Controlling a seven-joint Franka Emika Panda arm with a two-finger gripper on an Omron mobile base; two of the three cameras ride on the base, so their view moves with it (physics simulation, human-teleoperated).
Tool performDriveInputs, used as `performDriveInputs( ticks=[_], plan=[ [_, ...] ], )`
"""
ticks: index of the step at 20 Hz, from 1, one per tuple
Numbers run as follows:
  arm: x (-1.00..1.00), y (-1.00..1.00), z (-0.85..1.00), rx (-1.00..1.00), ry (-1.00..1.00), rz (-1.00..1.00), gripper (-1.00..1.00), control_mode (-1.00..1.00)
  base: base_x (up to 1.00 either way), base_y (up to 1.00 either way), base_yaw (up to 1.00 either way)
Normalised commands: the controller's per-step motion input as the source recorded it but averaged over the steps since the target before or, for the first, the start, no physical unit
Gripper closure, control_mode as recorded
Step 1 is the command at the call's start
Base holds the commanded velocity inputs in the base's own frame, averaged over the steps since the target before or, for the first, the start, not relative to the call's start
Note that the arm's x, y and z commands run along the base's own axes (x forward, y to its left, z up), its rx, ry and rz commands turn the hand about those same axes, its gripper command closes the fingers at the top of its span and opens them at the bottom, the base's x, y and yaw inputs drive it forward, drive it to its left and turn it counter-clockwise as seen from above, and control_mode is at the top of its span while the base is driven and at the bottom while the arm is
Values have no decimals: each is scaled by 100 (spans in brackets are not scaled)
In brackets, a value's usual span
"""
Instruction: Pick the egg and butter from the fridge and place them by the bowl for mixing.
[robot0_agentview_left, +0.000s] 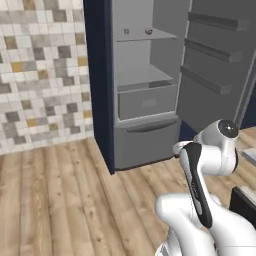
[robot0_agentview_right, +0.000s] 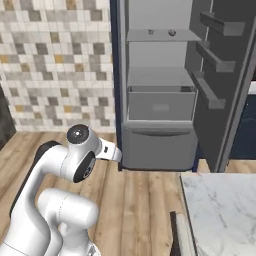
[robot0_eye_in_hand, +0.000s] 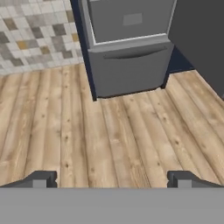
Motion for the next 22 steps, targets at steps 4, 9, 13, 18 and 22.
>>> performDriveInputs(
  ticks=[4, 9, 13, 18, 22],
  plan=[
    [0, 0, 0, 0, 0, 0, -100, 100, 94, 17, 0],
    [0, 0, 0, 0, 0, 0, -100, 100, 94, 7, 0],
    [0, 0, 0, 0, 0, 0, -100, 100, 89, -12, 1],
    [0, 0, 0, 0, 0, 0, -100, 100, 76, -31, 5],
    [0, 0, 0, 0, 0, 0, -100, 100, 69, -41, 1]
  ],
)
